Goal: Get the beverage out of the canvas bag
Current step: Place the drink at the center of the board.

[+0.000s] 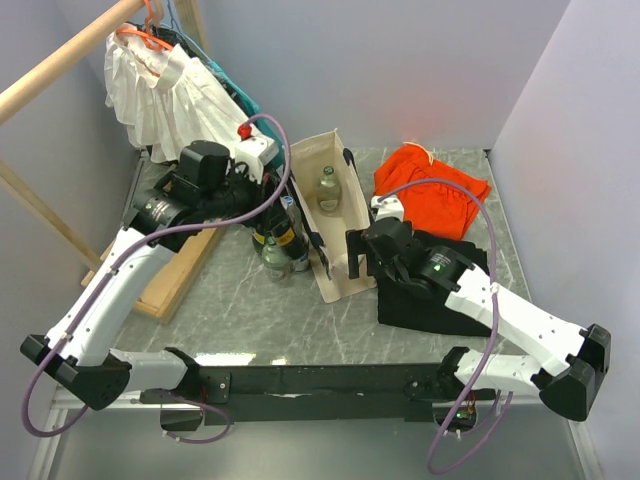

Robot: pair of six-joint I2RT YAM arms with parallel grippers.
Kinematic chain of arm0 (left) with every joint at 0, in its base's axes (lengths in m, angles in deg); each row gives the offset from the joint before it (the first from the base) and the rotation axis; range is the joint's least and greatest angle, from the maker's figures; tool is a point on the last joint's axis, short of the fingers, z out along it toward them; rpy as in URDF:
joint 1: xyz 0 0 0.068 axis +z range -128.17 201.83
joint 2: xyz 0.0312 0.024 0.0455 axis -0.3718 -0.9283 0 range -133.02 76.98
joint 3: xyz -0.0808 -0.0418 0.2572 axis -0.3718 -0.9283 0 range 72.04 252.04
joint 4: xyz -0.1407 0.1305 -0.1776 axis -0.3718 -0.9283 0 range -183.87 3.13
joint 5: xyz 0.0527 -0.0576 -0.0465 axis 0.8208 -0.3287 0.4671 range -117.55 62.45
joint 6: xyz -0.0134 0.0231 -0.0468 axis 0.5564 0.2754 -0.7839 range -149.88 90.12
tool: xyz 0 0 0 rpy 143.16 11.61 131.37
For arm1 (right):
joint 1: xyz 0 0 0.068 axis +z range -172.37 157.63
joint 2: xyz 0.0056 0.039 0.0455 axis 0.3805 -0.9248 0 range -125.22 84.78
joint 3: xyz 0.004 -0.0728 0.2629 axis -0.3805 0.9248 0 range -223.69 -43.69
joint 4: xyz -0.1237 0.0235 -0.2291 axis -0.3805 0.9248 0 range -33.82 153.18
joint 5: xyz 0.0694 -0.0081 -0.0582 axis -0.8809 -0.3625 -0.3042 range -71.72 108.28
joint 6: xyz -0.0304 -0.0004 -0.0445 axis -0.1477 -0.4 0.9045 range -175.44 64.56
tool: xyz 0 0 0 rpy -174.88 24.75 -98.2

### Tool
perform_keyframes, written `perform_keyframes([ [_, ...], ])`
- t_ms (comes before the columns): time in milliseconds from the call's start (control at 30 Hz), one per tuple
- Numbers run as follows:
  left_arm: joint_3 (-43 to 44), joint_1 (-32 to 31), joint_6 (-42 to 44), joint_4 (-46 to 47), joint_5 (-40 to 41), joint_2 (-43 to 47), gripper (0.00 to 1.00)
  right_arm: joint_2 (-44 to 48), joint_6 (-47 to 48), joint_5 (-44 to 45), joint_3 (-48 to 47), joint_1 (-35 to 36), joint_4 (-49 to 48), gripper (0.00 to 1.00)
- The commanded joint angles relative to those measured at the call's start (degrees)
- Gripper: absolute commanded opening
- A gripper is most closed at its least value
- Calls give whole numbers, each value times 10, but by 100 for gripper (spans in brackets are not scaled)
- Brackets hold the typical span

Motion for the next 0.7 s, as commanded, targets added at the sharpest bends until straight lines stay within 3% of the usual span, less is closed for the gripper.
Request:
perform_keyframes([
  [0, -12, -9, -17, 83, -17, 29, 1, 9, 0, 22, -29, 7, 18, 100],
  [667, -120, -70, -41, 127, 58, 39, 1, 15, 2, 43, -57, 8, 23, 100],
])
